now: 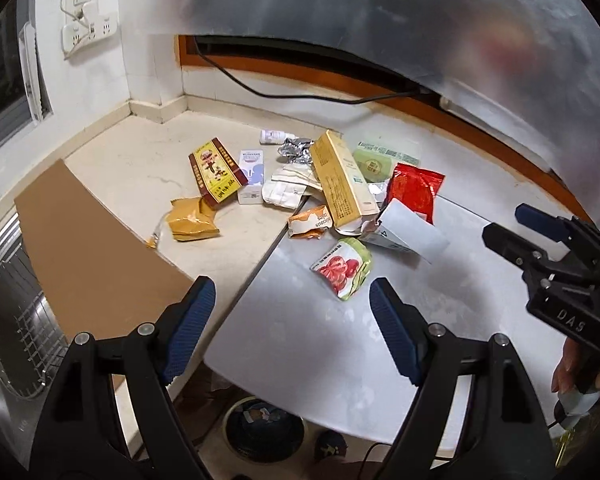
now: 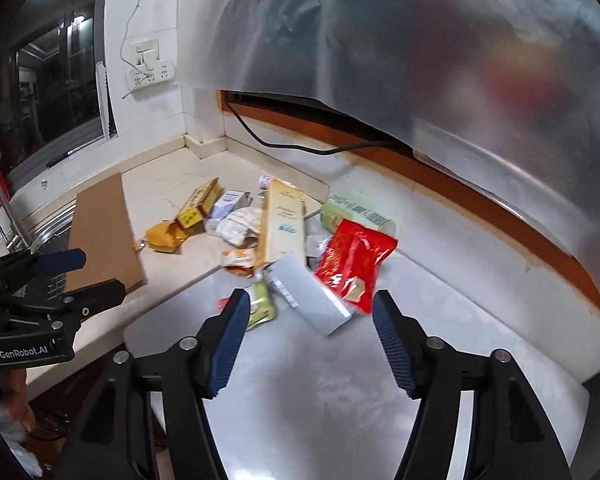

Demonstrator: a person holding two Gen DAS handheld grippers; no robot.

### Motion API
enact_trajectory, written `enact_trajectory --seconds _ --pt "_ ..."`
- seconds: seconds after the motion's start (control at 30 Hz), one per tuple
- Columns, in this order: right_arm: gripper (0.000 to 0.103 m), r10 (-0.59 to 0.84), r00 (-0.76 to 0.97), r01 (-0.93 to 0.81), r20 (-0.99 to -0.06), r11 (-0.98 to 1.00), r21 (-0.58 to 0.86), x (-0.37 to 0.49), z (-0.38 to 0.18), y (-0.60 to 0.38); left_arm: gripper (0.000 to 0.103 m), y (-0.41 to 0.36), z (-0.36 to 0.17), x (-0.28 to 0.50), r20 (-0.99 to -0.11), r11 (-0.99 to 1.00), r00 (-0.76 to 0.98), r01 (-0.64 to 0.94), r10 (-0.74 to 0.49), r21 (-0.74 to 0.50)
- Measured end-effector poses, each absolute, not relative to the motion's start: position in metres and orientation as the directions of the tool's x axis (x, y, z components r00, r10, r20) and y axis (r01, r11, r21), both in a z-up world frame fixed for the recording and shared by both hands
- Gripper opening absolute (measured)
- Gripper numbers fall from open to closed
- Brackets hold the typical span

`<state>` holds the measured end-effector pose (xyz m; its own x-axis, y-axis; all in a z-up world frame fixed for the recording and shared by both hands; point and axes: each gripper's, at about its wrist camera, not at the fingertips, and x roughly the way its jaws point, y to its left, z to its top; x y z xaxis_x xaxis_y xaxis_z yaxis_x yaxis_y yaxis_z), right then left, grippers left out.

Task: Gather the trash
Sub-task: 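Raise both tools back toward the cluttered table, then grasp the grey-white carton with the right tool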

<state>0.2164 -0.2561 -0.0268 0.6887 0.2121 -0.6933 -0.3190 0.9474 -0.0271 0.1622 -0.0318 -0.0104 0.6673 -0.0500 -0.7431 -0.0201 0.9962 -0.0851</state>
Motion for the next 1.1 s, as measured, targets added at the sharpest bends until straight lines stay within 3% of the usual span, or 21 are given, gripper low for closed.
enact_trajectory --seconds 0.37,0.6,0.9,0.93,1.07,1.1 --pt "0.067 0.259 0.605 -0.379 -0.753 0.925 0.013 0.282 -0.076 -0.279 0.077 -0.034 -0.07 0.197 -0.848 0.982 0.519 -0.079 -0.104 -0.169" --pt "0.067 0.305 0.55 -0.445 -0.778 0.895 0.036 0.302 -0.102 -0.27 0.077 -0.036 -0.086 0.212 -0.865 0.968 0.476 -0.095 -0.16 -0.231" --pt "0.067 0.286 0.516 -0.539 -0.807 0.841 -0.046 0.319 -0.138 -0.237 0.077 -0.053 -0.09 0.236 -0.879 0.977 0.453 -0.069 -0.148 -0.2" --pt "0.066 0.3 0.509 -0.547 -0.807 0.836 -0.034 0.32 -0.139 -0.237 0.077 -0.055 -0.092 0.239 -0.88 0.977 0.449 -0.064 -0.153 -0.203" --pt "0.041 0.366 0.457 -0.602 -0.811 0.798 0.021 0.319 -0.145 -0.235 0.077 -0.062 -0.097 0.25 -0.887 0.977 0.433 -0.056 -0.16 -0.203" --pt "0.039 0.375 0.444 -0.608 -0.813 0.793 0.034 0.318 -0.145 -0.235 0.077 -0.063 -0.098 0.252 -0.889 0.978 0.429 -0.055 -0.161 -0.204"
